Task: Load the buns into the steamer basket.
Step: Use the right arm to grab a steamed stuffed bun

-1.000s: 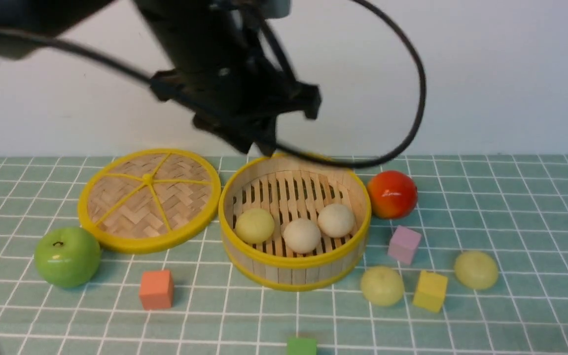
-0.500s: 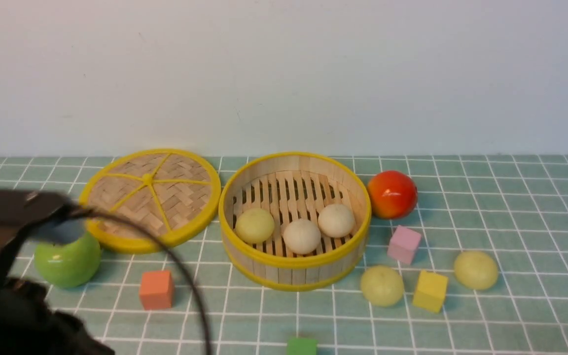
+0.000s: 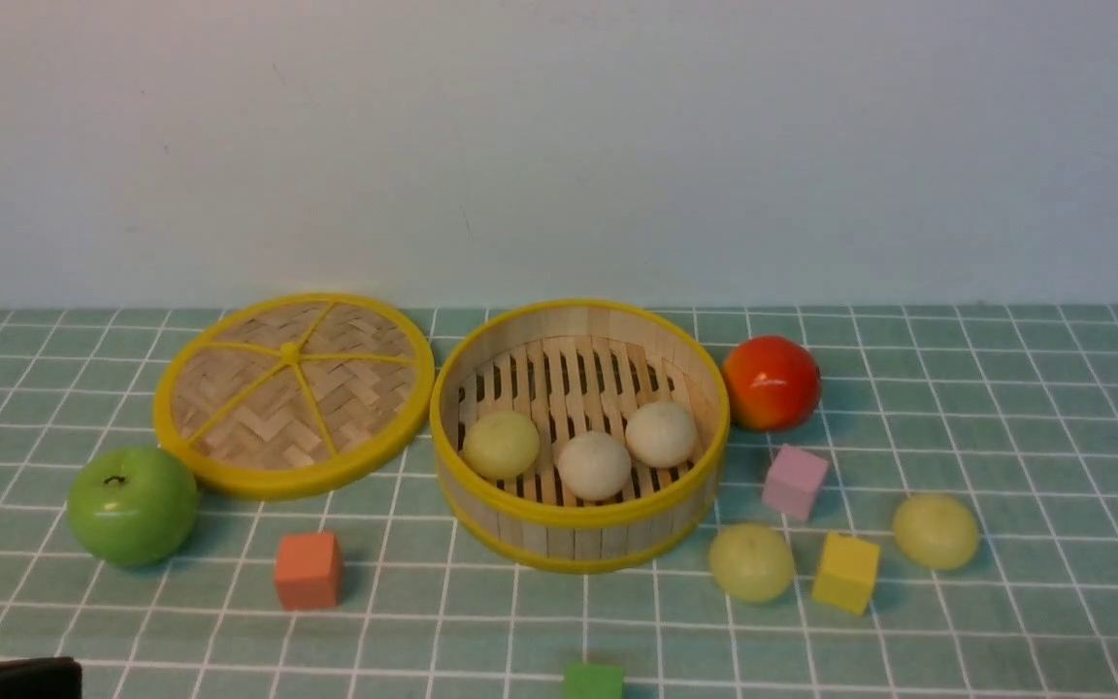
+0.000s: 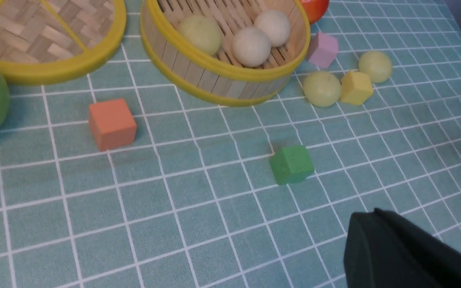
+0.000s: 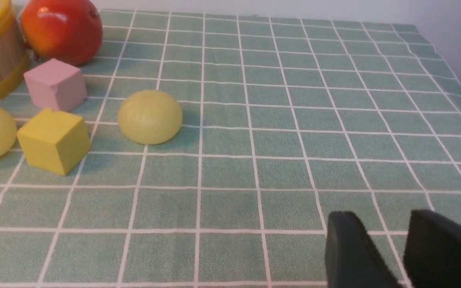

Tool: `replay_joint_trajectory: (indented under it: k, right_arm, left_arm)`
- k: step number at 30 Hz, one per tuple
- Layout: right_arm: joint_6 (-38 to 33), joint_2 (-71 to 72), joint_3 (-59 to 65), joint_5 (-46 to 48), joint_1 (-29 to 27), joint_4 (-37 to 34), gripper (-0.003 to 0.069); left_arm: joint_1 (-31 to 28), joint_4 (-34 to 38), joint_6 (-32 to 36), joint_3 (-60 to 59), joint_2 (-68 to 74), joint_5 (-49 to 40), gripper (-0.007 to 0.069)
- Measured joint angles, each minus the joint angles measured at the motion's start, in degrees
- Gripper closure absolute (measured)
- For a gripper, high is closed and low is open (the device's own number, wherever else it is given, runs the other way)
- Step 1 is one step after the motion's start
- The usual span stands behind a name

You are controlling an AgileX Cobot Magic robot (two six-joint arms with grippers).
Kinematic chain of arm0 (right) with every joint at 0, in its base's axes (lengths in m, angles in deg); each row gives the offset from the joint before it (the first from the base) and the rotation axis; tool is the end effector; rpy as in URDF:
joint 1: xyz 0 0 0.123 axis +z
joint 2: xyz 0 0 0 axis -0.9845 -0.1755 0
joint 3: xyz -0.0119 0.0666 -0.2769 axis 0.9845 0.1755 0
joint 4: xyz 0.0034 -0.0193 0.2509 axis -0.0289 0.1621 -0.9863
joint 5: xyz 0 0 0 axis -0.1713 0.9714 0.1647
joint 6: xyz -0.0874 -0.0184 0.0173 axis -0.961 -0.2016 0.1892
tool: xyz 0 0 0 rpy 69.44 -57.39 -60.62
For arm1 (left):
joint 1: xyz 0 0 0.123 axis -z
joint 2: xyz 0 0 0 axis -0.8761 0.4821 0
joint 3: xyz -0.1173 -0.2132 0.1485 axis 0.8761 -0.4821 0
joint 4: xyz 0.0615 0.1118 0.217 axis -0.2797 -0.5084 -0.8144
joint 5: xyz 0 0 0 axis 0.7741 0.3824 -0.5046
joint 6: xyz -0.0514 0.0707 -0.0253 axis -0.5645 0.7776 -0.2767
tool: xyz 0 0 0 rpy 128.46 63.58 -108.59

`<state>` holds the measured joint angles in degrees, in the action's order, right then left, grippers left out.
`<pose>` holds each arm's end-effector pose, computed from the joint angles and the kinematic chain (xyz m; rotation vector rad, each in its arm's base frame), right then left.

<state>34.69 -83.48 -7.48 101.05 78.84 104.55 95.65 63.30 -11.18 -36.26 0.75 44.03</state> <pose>0.0518 -0.0098 0.1740 0.0798 1.8643 -0.1040 0.0572 -0.0432 0.3287 0.2232 2.1096 -0.6555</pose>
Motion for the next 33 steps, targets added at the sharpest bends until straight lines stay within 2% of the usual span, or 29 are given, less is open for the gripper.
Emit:
replay_joint_trajectory:
  k: [10,14,19,20,21,22,24,25,26,29,33]
  right_arm:
    - [0.00,0.00,0.00,0.00,0.00,0.00,0.0419]
    - [0.00,0.00,0.00,0.00,0.00,0.00,0.0419]
    - [0.00,0.00,0.00,0.00,0.00,0.00,0.0419]
    - [0.00,0.00,0.00,0.00,0.00,0.00,0.0419]
    - [0.00,0.00,0.00,0.00,0.00,0.00,0.0419]
    - [0.00,0.00,0.00,0.00,0.00,0.00,0.0419]
    - [0.00,0.00,0.00,0.00,0.00,0.00,0.0419]
    - [0.00,0.00,0.00,0.00,0.00,0.00,0.0419]
    - [0.00,0.00,0.00,0.00,0.00,0.00,0.0419]
    - [0.00,0.00,0.00,0.00,0.00,0.00,0.0419]
    - [0.00,0.00,0.00,0.00,0.00,0.00,0.0419]
  left_arm:
    - [0.00,-0.47,0.00,-0.31,-0.26,0.16,0.0638]
    - [-0.79,-4.50,1.55,-3.81,-2.00,5.63,0.0638]
    - [-10.44,-5.11,5.25,-12.11,-10.23,13.70,0.0636]
    - [-10.95,-5.10,5.40,-12.55,-10.64,14.10,0.0636]
    - [-15.00,-5.30,5.61,-16.31,-14.18,17.38,0.0635]
    - [-15.52,-5.30,5.61,-17.29,-15.14,18.16,0.0635]
    - [-22.27,-5.46,5.66,-23.64,-21.31,22.10,0.0635]
    - [-22.71,-5.46,5.66,-24.12,-21.74,22.29,0.0635]
    - [-25.48,-5.48,5.66,-27.39,-23.97,23.31,0.0633]
    - [-29.55,-5.08,5.73,-35.26,-24.94,23.99,0.0631]
    - [-31.05,-3.82,5.73,-38.45,-24.94,22.61,0.0627]
